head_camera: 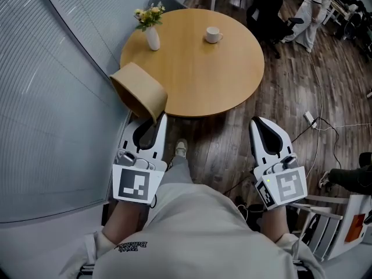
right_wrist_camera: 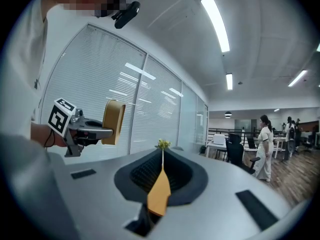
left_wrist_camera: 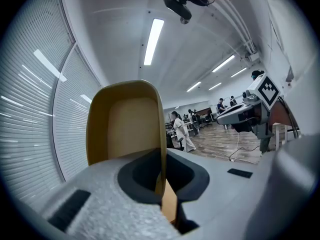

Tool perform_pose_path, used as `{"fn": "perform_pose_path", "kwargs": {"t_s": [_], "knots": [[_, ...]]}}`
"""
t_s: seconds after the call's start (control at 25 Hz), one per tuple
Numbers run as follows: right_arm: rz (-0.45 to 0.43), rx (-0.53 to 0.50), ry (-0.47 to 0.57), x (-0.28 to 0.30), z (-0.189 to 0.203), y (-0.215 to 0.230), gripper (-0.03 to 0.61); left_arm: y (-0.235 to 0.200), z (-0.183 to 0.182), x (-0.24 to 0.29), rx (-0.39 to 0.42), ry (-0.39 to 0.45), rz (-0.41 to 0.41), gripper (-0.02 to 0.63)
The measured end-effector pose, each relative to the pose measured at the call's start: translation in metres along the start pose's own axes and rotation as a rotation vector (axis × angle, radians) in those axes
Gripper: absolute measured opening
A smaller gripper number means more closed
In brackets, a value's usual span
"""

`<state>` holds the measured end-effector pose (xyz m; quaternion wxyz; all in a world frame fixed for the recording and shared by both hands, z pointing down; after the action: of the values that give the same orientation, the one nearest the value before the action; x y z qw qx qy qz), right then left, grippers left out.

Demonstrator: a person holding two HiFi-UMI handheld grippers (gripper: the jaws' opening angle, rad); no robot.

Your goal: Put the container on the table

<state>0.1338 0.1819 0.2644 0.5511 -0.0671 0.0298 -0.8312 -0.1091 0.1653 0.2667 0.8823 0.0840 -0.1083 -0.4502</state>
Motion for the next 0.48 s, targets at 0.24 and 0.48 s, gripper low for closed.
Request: {"fn": "perform_pose_path", "kwargs": {"t_s": [0.24, 0.48], "knots": [[-0.009, 0.007, -0.013, 0.05, 0.002, 0.008, 0.032, -0.04, 0.008, 0.036, -0.007, 0.002, -0.007, 0.023], [-0.006, 0.017, -0.025, 0.096, 0.002, 0.019, 0.032, -0.075, 0.017, 0.076, -0.009, -0.016, 0.009, 0.023]]}}
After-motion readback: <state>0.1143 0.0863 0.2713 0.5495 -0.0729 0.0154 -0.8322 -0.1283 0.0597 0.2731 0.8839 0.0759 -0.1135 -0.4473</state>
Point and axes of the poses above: the fingertips, and each gripper's own axes: x forward along the fingers, y to its right, z out of its underside, the point moved 5 cm from there along -x, backward along the fingers, and after that the axes turned 6 degrees about z, right-handed, at the moved point
